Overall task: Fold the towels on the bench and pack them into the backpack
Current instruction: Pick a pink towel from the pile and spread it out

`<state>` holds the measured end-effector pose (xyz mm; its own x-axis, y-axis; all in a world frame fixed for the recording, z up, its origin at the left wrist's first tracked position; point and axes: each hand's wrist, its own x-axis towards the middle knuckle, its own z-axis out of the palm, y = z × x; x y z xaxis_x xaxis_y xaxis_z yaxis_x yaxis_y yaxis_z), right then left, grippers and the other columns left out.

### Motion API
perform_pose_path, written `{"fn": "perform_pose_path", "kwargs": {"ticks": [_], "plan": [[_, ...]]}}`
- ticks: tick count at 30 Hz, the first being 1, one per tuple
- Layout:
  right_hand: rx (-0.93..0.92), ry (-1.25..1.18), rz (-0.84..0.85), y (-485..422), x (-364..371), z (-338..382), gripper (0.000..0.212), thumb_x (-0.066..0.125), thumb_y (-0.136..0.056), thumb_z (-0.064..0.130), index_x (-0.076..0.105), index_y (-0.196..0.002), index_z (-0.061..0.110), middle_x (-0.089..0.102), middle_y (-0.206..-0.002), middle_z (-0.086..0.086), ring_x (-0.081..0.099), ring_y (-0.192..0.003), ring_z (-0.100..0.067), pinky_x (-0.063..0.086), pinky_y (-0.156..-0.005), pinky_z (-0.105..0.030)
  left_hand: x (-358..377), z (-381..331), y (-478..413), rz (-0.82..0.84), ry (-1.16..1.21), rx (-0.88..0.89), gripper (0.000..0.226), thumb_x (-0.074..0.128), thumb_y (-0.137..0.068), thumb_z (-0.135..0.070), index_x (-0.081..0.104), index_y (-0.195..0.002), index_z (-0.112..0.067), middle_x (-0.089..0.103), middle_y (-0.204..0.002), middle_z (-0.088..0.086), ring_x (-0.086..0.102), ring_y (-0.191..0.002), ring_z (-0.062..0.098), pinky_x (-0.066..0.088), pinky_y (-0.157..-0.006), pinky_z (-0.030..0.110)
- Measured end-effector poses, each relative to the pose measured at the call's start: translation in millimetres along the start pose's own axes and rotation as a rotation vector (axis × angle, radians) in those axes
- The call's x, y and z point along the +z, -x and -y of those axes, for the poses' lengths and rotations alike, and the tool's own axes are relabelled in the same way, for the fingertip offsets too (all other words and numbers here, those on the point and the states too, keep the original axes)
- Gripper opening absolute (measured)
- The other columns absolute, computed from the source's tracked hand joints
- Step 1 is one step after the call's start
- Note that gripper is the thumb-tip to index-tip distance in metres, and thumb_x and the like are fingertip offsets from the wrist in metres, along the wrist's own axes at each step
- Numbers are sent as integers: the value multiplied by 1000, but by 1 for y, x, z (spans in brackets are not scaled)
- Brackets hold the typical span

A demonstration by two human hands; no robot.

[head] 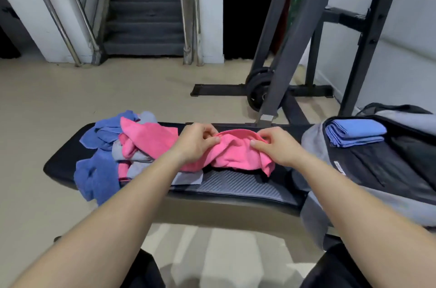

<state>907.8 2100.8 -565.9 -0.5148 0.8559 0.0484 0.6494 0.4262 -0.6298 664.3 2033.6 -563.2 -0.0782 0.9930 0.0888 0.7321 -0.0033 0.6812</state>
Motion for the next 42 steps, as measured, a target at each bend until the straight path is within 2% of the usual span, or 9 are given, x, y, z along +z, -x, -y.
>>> {"fn": "perform_pose_path", "kwargs": {"ticks": [4, 8, 12, 18, 21, 27, 32, 38, 42], "plan": [[-41, 16, 60, -9, 21, -4, 36, 61, -97, 34, 56, -61, 31, 58, -59, 12, 51, -60, -6, 40, -61, -33, 20, 9, -3, -1, 1, -7, 15, 70, -91, -26, 67, -79, -34, 72, -77, -10, 65, -75, 6, 47, -71, 25], [-25, 256, 11, -23, 23, 3, 15, 52, -96, 43, 64, -102, 35, 70, -97, 6, 63, -95, -25, 51, -76, -41, 31, -2, -10, -15, -46, 52, 8, 66, -93, -31, 70, -86, -30, 73, -79, -9, 67, -78, 10, 49, -73, 27], [-72, 267, 35, -26, 24, -2, 58, 61, -90, 42, 43, -146, 41, 52, -138, 4, 49, -127, -22, 45, -101, -43, 38, -2, -10, 34, -144, 113, 9, 65, -92, -35, 72, -91, -29, 72, -80, -10, 64, -78, 14, 48, -73, 31], [-226, 90, 21, -25, 29, -1, 15, 65, -90, 47, 70, -93, 34, 64, -107, 13, 58, -105, -13, 48, -95, -42, 34, -2, -8, 24, -81, 170, 8, 68, -92, -33, 72, -89, -26, 71, -81, -10, 63, -76, 9, 45, -71, 26], [-161, 49, -79, -21, 22, -1, 12, 64, -93, 37, 67, -84, 31, 68, -82, 13, 62, -83, -11, 51, -80, -40, 29, 1, -5, 20, -108, 175, 5, 70, -90, -28, 66, -87, -28, 67, -88, -9, 56, -78, 7, 39, -71, 25], [44, 140, -251, -16, 6, -20, 19, 55, -94, 42, 57, -75, 40, 68, -83, 9, 63, -89, -25, 52, -78, -42, 0, 18, 8, -27, -155, 134, 7, 66, -93, -30, 62, -87, -31, 64, -88, -10, 57, -81, 10, 42, -74, 30], [208, 203, -330, -16, 5, -26, 17, 53, -96, 40, 65, -88, 31, 71, -95, -2, 63, -99, -33, 46, -71, -36, -31, 29, 21, -73, -153, 49, 13, 71, -89, -23, 64, -80, -29, 64, -74, -11, 52, -62, -1, 37, -63, 22], [348, 328, -452, -12, 3, -13, 22, 49, -99, 37, 65, -95, 22, 69, -100, -10, 63, -99, -37, 41, -70, -36, -54, 46, 30, -31, -275, -14, 17, 71, -90, -26, 61, -77, -31, 63, -75, -14, 57, -75, 11, 37, -67, 29], [272, 378, -361, -9, 4, 1, 24, 51, -94, 34, 69, -109, 28, 69, -115, -8, 61, -110, -35, 49, -83, -42, -49, 33, 33, -82, -130, 64, 12, 71, -91, -28, 67, -81, -32, 68, -77, -16, 58, -71, -5, 41, -66, 17]]}}
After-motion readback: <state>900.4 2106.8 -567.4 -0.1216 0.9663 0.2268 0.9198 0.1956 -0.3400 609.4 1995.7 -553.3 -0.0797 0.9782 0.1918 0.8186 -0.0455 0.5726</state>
